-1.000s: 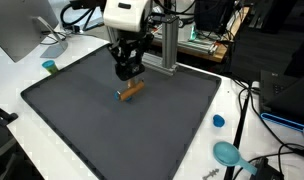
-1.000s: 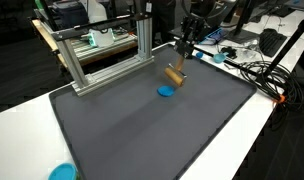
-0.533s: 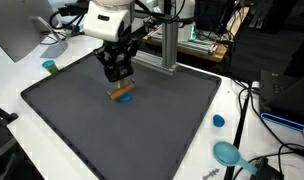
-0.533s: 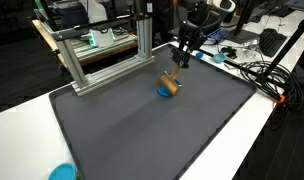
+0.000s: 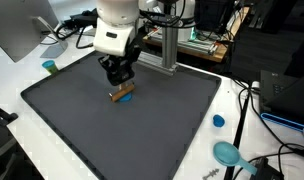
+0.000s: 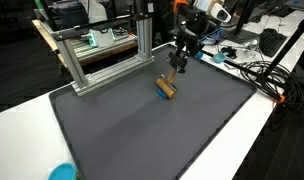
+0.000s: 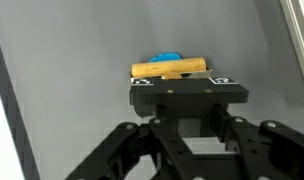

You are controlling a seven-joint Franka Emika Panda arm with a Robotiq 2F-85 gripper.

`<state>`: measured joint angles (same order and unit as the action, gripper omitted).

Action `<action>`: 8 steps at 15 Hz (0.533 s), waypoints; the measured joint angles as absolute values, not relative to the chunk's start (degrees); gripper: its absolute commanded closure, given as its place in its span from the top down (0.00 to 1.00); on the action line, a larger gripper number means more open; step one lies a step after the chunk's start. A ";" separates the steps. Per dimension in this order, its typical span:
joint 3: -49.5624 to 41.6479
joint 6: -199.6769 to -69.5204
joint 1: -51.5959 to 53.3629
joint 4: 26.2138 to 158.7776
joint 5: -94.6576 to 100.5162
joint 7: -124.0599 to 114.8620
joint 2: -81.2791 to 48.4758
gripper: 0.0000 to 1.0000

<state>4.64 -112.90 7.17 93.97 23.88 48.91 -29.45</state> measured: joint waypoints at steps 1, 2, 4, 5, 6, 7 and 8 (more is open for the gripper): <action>4.64 -112.83 7.25 94.07 24.40 48.83 -29.47 0.21; 4.64 -112.77 7.29 94.15 24.76 48.74 -29.47 0.21; 4.64 -112.56 7.32 94.30 25.24 48.57 -29.47 0.21; 4.63 -112.37 7.32 94.32 25.38 48.53 -29.48 0.21; 4.61 -112.20 7.32 94.34 25.48 48.52 -29.50 0.21; 4.58 -111.99 7.32 94.35 25.67 48.50 -29.56 0.21; 4.54 -111.69 7.32 94.38 25.96 48.43 -29.66 0.21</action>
<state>4.54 -111.69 7.32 94.38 25.96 48.43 -29.66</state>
